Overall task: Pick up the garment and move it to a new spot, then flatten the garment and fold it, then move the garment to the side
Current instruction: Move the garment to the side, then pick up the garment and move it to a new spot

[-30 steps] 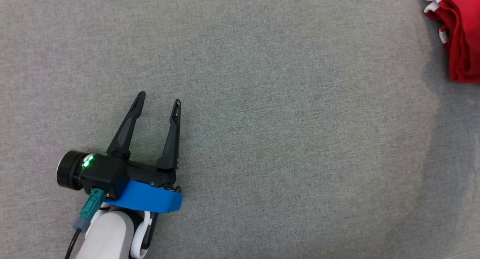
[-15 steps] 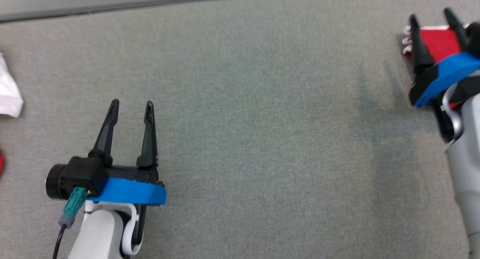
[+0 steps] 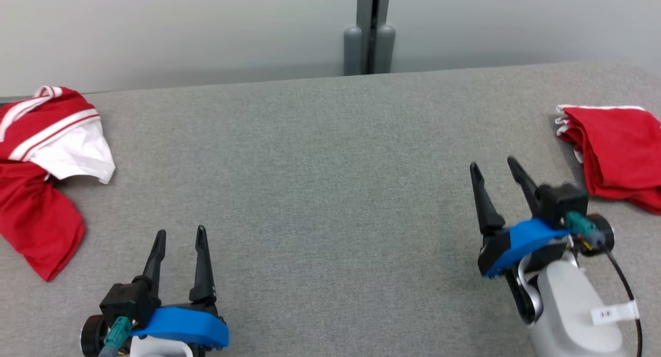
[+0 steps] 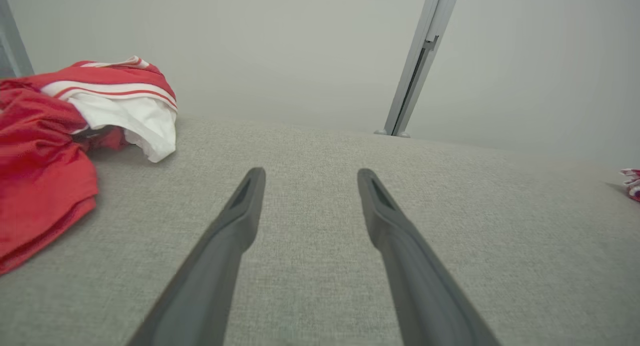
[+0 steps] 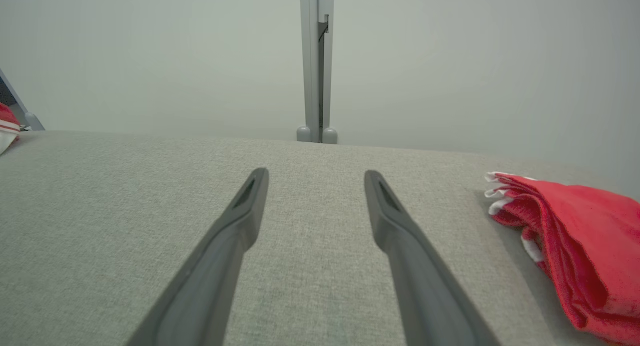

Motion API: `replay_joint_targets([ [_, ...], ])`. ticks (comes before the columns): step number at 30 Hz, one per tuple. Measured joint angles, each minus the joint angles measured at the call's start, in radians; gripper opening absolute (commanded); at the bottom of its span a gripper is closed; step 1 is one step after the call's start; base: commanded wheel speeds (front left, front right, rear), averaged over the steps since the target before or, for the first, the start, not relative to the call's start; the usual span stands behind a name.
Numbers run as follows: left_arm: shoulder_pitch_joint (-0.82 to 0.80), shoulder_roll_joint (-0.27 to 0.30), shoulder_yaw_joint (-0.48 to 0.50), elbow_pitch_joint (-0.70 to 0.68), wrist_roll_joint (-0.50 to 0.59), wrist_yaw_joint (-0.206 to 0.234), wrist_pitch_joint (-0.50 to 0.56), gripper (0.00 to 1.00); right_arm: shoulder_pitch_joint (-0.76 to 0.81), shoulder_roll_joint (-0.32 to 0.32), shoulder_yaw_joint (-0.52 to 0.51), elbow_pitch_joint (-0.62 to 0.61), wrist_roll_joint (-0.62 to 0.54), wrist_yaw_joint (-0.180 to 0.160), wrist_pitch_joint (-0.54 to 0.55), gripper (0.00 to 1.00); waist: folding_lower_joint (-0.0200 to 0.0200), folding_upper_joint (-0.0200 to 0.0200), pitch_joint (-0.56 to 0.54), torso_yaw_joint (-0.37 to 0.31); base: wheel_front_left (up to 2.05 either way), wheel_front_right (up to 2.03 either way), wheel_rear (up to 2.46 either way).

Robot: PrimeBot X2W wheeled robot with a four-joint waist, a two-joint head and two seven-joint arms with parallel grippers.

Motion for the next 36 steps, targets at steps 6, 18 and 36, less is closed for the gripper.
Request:
replay_joint_targets([
  [6,0.033,-0.019,-0.003,-0.001,0.015,-0.016,0.000,1.00,0.140,0.010,-0.021,-0.099,0.006,0.000,-0.012,1.00,0.0001,0.0000,-0.033,0.037,0.00,0.00,0.00],
  [18,0.059,-0.037,-0.018,0.035,0.028,-0.032,0.000,1.00,0.320,0.012,-0.012,-0.257,0.091,0.000,-0.014,1.00,0.0002,0.0000,-0.063,0.049,0.00,0.00,0.00],
  [36,0.057,-0.045,-0.016,0.056,0.036,-0.036,0.000,1.00,0.336,0.012,0.012,-0.254,0.095,0.000,-0.014,1.00,0.0003,0.0000,-0.073,0.050,0.00,0.00,0.00],
])
